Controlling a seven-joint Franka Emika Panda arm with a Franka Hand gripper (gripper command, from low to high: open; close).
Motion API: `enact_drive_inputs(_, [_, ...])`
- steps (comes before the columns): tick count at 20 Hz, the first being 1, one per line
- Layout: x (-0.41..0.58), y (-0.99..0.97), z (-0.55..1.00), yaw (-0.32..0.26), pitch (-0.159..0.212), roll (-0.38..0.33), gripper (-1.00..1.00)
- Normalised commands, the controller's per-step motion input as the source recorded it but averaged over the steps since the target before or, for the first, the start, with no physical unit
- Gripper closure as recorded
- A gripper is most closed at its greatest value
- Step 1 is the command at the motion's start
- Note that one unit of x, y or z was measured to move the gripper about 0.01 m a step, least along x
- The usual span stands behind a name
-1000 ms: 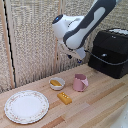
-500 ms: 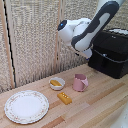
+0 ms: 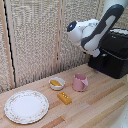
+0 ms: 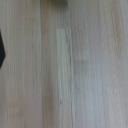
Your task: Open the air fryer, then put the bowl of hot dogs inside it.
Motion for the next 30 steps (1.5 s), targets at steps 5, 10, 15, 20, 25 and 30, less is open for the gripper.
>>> enact_drive_inputs(5, [-0.155, -0.63, -0.22, 0.172, -0.009, -0.071, -1.00])
enact_drive_inputs(10, [-0.062, -0.63, -0.20, 0.196, 0.000, -0.023, -1.00])
enact_drive_inputs(15, [-0.019, -0.64, -0.14, 0.186, 0.000, -0.006, -1.00])
enact_drive_inputs(20, [-0.009, -0.60, -0.05, 0.180, 0.000, 0.000, -1.00])
enact_drive_inputs(25, [0.094, -0.47, -0.11, 0.216, 0.004, 0.000, 1.00])
enact_drive_inputs(30, [0.187, -0.17, -0.12, 0.078, 0.049, 0.000, 1.00])
